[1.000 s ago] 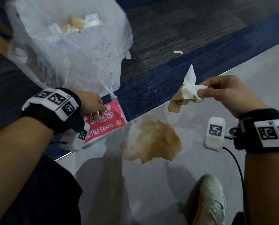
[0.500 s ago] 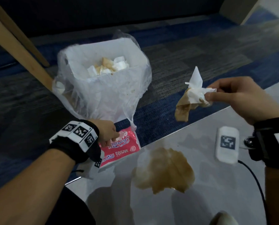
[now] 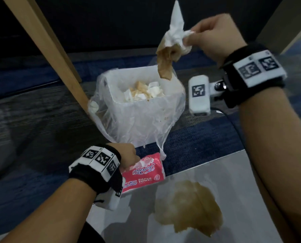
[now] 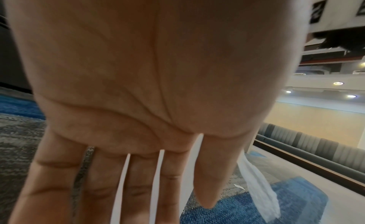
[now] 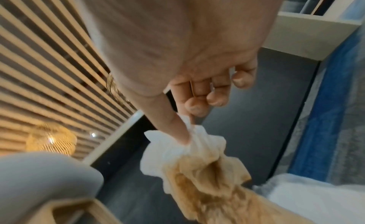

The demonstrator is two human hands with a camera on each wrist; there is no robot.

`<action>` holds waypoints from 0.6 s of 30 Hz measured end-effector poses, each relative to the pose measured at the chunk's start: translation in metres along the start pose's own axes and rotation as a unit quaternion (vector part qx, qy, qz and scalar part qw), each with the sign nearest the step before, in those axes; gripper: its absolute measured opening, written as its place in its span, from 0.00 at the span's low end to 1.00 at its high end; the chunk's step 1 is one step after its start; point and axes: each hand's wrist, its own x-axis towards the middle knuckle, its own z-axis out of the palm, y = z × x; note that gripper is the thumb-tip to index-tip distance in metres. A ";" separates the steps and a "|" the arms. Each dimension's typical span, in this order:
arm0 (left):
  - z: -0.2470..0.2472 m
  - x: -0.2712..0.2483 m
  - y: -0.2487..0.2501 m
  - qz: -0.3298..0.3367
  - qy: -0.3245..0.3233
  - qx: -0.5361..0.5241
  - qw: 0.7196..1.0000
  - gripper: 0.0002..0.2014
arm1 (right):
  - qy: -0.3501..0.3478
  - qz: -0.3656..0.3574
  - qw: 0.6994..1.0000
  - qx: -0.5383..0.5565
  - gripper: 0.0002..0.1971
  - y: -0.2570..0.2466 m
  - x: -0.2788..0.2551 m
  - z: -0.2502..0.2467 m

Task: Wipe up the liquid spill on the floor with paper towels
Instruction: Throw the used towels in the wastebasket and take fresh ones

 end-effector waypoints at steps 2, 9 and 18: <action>0.000 0.000 0.004 0.001 0.015 0.004 1.000 0.18 | -0.028 0.023 0.998 -0.053 0.05 0.012 0.003 0.017; 0.005 0.012 0.014 0.003 0.065 0.035 0.997 0.19 | 0.041 0.072 0.994 -0.066 0.07 0.062 -0.022 0.007; -0.001 0.010 0.013 -0.019 0.003 0.100 0.995 0.15 | -0.048 0.211 0.974 -0.069 0.07 0.141 -0.136 0.032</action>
